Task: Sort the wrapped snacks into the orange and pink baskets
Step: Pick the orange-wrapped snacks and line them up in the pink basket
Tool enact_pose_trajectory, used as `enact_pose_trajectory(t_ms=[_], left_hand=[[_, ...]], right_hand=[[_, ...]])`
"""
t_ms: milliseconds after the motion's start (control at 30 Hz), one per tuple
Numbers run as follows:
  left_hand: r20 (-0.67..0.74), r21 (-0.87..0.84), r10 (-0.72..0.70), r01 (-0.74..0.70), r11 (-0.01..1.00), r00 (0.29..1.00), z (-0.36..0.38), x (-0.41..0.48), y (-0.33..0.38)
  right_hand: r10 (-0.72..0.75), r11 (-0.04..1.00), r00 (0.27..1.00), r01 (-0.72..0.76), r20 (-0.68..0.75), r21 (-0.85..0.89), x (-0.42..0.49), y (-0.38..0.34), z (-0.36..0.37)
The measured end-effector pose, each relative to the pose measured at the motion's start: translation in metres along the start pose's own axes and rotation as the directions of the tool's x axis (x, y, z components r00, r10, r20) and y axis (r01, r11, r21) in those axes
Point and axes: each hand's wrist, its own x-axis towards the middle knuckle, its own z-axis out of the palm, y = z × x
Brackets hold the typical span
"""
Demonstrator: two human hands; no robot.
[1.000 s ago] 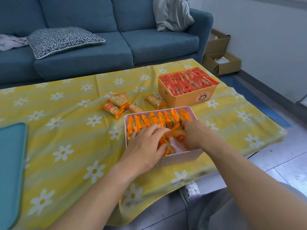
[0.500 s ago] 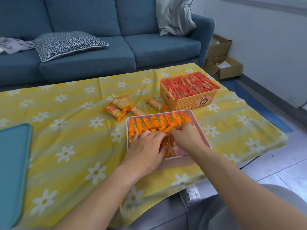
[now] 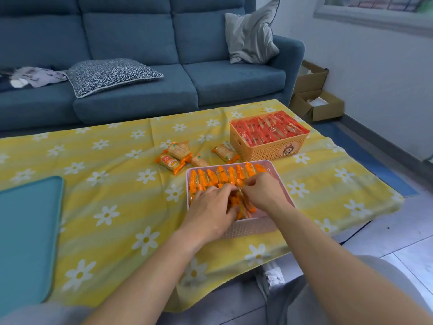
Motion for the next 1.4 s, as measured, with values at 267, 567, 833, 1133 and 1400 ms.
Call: enact_pose_trajectory(t_ms=[267,567,833,1133,1400], left_hand=[[-0.372,-0.330,-0.354,0.234,0.914,0.858,-0.024,-0.003,-0.031],[0.139,-0.645,-0.608,0.538,0.543,0.782,-0.012,-0.009,-0.037],[0.178,-0.770,-0.482,0.427,0.475,0.858,0.000,0.029,0.003],[0.072,-0.650,-0.569,0.471,0.596,0.819,-0.012,0.067,-0.046],[-0.101,0.200,-0.299,0.314,0.928,0.949,-0.030,0.122,-0.143]], right_hand=[[-0.029,0.999,0.962,0.025,-0.270,-0.021,-0.006,0.016,-0.032],[0.098,0.995,0.994,-0.099,-0.042,-0.012,-0.001,0.030,-0.038],[0.153,0.984,0.973,-0.166,-0.174,-0.062,0.018,0.033,-0.074],[-0.159,0.942,0.971,0.095,-0.178,-0.321,0.033,-0.006,-0.062],[-0.148,0.867,0.938,0.275,0.313,-0.415,0.138,-0.089,0.023]])
